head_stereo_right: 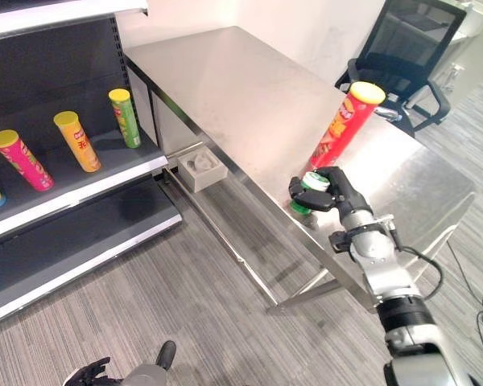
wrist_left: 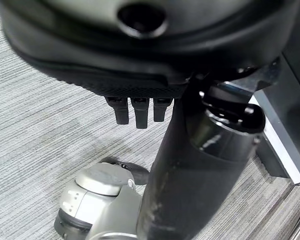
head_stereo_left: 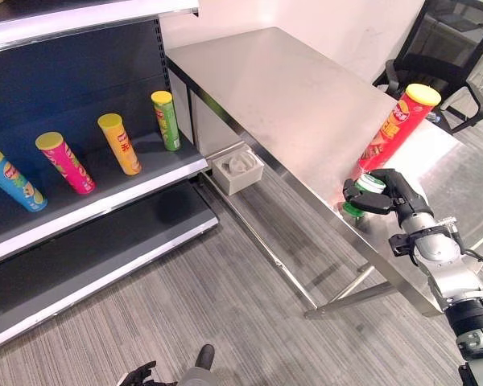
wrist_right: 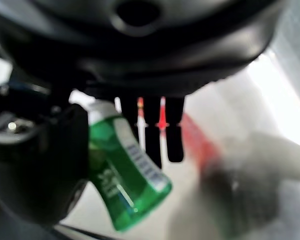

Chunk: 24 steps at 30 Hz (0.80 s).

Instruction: Put the goods on the table back onto the shelves and tidy them up.

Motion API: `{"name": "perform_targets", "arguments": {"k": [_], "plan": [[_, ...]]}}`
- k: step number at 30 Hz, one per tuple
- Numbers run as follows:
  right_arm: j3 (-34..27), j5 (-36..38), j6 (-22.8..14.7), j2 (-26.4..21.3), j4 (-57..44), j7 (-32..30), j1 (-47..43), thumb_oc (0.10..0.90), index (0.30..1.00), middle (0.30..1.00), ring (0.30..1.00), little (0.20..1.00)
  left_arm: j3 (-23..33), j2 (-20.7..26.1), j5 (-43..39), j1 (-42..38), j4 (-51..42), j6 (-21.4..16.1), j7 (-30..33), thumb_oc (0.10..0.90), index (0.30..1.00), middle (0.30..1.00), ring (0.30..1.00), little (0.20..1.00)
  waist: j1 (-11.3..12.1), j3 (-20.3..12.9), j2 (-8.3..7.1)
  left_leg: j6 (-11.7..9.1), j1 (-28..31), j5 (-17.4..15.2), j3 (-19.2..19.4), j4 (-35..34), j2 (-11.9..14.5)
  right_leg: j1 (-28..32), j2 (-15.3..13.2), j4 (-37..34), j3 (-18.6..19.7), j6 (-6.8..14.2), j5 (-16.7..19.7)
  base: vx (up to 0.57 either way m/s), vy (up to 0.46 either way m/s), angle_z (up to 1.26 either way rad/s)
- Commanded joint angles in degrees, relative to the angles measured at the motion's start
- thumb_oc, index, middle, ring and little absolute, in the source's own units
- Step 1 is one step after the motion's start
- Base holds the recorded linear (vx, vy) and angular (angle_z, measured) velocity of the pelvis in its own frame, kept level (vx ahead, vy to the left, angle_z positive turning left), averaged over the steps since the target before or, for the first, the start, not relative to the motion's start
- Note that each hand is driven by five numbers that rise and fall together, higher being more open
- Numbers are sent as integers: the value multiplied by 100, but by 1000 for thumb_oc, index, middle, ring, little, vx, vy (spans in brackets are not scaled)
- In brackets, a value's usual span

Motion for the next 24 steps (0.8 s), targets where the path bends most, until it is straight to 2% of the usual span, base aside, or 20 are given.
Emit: {"name": "perform_targets", "arguments": {"k": [1,6,9,12,13,14,15,16,17,19,21,22,23,24], "plan": [[-573,355,-544,-506,-999,-272,-384,400,300,300,300,300,-84,187,15,-164,67,-108,105,800,900,900,900,900,71,-427,175,-236,21,-145,-167,18,235,521,-199,43,-93,434,-11,-8,-36,-1],[-758,700,-707,-474,-1370,-248,-410,400,300,300,300,300,-43,212,-100,-120,-14,-102,58,800,900,900,900,900,136,-449,173,-302,48,-89,-305,18,314,600,-66,73,-105,327,-173,-25,-100,7],[-805,1031,-934,-436,-1732,-284,-715,400,300,300,300,300,-2,193,-314,-91,-203,-140,102,800,900,900,900,900,354,-358,150,-479,-141,153,-581,18,451,585,219,43,-94,143,-374,-109,-189,34],[-954,1208,-1093,-558,-1942,-383,-968,400,300,300,300,300,-4,172,-457,-172,-410,-167,151,800,900,900,900,900,542,-226,187,-591,-450,373,-841,70,482,580,334,43,-412,45,-487,-137,-106,50],[-1027,1211,-1147,-638,-1956,-473,-997,400,300,300,300,300,-54,142,-458,-225,-408,-157,165,800,900,900,900,900,534,-169,203,-610,-584,462,-702,124,495,615,338,43,-584,33,-487,-121,-31,100],[-1129,1210,-1189,-740,-1978,-532,-997,400,300,300,300,300,-111,120,-435,-284,-408,-153,174,800,900,900,900,900,457,-131,203,-614,-749,569,-257,173,568,638,327,43,-792,53,-468,-50,-9,202],[-1226,1138,-1217,-806,-2111,-610,-936,400,300,300,300,300,-181,79,-375,-323,-407,-98,158,800,900,900,900,900,328,-148,178,-613,-802,638,519,111,786,697,352,43,-918,108,-531,14,144,186],[-1404,992,-1184,-864,-2258,-652,-773,400,300,300,300,300,-226,81,-80,-292,-403,-62,92,800,900,900,900,900,197,-260,200,-450,-786,663,1691,120,1057,804,286,43,-1269,200,-450,107,212,234],[-1511,934,-1162,-878,-2314,-661,-643,400,300,300,300,300,-241,76,-2,-253,-371,-45,60,800,900,900,900,900,165,-368,197,-406,-773,634,1866,95,1032,909,249,43,-1407,222,-458,62,226,190],[-1523,932,-1158,-874,-2324,-661,-626,400,300,300,300,300,-246,81,-2,-250,-372,-45,60,800,900,900,900,900,164,-374,192,-404,-777,634,1861,95,1028,909,247,43,-1413,225,-458,24,41,151],[-1525,932,-1158,-874,-2325,-661,-624,400,300,300,300,300,-247,81,-2,-250,-372,-45,60,800,900,900,900,900,164,-374,191,-404,-778,634,1861,95,1027,908,247,43,-1413,225,-458,126,157,23],[-1556,914,-1126,-1045,-2254,-671,-775,400,300,300,300,300,-248,117,190,-282,-150,-18,46,800,900,900,900,900,235,-629,89,-251,-653,388,1900,92,665,1079,-149,346,-1750,320,-287,258,322,-5],[-1550,916,-1129,-1046,-2247,-670,-783,400,300,300,300,300,-246,114,192,-286,-143,-22,46,800,900,900,900,900,220,-624,77,-238,-651,381,1894,92,638,1084,-176,360,-1764,339,-289,389,540,32],[-1470,986,-1161,-1001,-2206,-721,-1003,400,300,300,300,300,-334,191,274,-302,-59,-21,51,800,900,900,900,900,244,-726,70,-135,-470,186,1922,90,453,1117,-551,806,-1877,384,-56,305,479,72]]}}
